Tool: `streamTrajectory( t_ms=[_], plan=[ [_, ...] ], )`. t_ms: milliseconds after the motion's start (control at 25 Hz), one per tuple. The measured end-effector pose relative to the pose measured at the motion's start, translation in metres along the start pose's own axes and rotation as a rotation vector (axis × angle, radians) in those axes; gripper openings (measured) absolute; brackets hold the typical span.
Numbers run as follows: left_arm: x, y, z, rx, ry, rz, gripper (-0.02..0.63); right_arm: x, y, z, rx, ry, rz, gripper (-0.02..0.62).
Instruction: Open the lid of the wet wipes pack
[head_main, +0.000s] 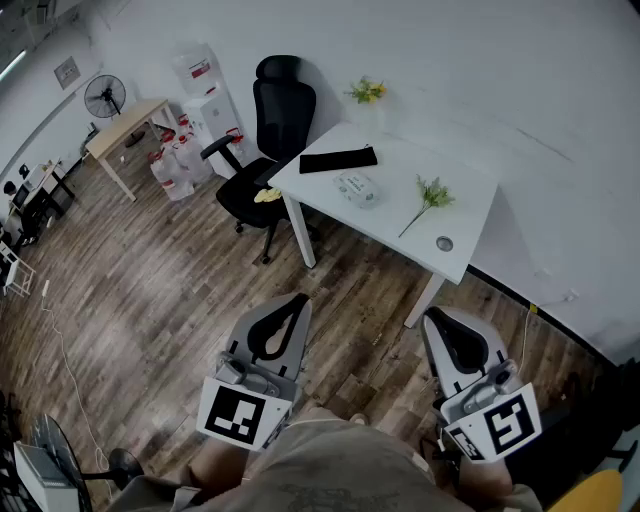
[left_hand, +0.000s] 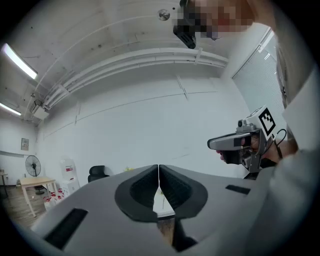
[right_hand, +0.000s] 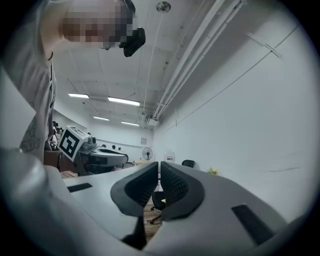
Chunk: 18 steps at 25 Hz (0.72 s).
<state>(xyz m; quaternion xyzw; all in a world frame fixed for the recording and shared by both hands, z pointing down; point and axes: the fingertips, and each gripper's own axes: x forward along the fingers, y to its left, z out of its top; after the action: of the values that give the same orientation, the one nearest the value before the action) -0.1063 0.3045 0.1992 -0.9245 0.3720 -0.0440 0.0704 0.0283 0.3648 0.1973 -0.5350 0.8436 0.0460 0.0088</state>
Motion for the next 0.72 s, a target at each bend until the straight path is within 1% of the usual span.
streamTrajectory(
  t_ms=[240,560,720],
  plan=[
    [-0.0013,-0.0005,-0.0017,0.004,0.001,-0.004,0.020,-0.0013,-0.0034,0.0012,0.049,-0.033,-0.010,0.040],
    [0.0017,-0.0040,0.0009,-0.003,-0.004,-0.008,0.020,-0.0018,-0.0031,-0.0016,0.044,-0.023,-0.003,0.040],
    [0.0016,-0.0047,0.0024,0.003,-0.008,-0.005,0.020,-0.0047,-0.0068,0.0004,0.056,-0.049,-0.023,0.041]
  ],
)
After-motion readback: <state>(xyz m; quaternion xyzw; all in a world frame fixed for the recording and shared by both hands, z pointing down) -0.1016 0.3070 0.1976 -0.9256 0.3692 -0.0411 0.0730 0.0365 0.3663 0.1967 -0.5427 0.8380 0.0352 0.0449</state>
